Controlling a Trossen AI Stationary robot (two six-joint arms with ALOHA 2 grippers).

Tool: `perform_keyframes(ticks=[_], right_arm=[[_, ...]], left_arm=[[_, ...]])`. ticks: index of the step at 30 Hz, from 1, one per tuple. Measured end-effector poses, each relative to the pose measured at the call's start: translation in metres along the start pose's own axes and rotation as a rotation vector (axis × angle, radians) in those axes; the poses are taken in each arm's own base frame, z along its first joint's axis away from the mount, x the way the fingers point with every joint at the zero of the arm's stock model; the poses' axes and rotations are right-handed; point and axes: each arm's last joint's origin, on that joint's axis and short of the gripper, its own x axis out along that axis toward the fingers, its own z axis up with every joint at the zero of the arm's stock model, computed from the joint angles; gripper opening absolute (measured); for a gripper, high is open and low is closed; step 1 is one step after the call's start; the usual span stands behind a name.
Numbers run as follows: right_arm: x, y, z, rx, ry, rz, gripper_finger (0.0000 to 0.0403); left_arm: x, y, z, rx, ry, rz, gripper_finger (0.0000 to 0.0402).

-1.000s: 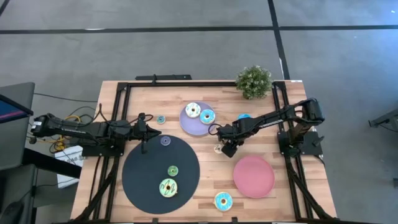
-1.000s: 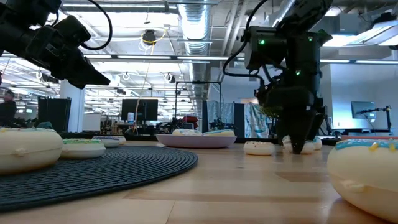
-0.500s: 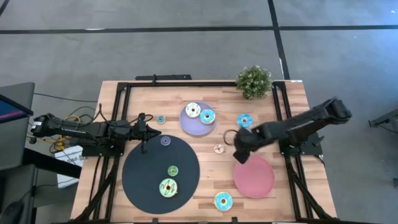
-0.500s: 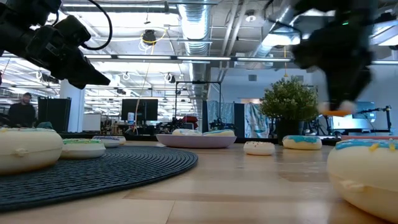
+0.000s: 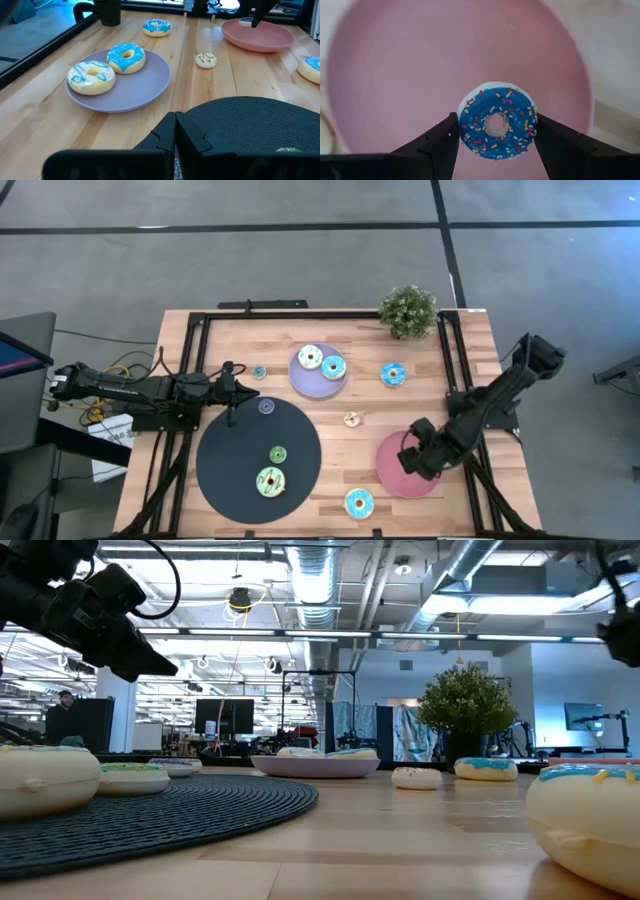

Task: Pick & Place donuts
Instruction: Put the right small blue donut on the pink plate, then put the small light blue donut on the pink plate

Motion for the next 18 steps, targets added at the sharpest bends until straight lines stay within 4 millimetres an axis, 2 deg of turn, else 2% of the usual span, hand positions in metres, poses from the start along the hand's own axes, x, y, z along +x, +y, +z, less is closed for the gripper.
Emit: perform_keyframes(ticks=[8, 18], right_arm=[[0.011, -0.006, -0.021, 0.041, 0.016, -0.070, 0.0230], [0.009, -0.006, -0.024, 0.050, 0.022, -0.052, 0.0272]], left_arm=[[0.000, 0.000, 0.003, 0.045, -0.027, 0.003, 0.0000], [0.000, 0.000, 0.003, 0.062, -0.026, 0.024, 0.0000]])
